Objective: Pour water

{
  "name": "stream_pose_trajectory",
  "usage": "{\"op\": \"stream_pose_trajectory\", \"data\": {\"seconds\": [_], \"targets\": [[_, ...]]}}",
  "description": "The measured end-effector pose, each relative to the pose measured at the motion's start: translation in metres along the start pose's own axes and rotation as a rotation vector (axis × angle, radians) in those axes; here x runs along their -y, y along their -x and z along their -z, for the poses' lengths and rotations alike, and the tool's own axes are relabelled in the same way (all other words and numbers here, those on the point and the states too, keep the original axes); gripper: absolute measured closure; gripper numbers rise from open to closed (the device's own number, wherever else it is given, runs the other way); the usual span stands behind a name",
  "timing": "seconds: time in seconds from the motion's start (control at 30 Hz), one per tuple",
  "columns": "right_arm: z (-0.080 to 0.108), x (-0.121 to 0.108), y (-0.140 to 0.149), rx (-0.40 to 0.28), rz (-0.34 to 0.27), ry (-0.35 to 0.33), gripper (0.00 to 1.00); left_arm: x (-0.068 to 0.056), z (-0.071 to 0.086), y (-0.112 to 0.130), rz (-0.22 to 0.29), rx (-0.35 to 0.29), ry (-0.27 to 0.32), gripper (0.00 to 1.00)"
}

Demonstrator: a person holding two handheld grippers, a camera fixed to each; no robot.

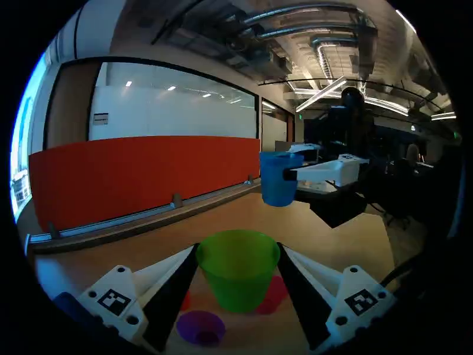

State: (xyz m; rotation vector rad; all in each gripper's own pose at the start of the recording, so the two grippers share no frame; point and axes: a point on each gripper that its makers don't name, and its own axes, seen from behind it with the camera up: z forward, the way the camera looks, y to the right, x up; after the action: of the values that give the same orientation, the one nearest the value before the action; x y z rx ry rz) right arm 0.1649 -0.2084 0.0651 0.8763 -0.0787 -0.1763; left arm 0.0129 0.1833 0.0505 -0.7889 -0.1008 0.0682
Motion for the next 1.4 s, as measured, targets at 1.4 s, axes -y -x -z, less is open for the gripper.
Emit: {"op": "stream_pose_trajectory", "data": {"seconds": [1.4], "targets": [[-0.033,0.036,-0.051,-0.034,0.378,-0.091,0.09,-0.04,0.005,0.014,0.007,-0.037,0.105,0.09]]}}
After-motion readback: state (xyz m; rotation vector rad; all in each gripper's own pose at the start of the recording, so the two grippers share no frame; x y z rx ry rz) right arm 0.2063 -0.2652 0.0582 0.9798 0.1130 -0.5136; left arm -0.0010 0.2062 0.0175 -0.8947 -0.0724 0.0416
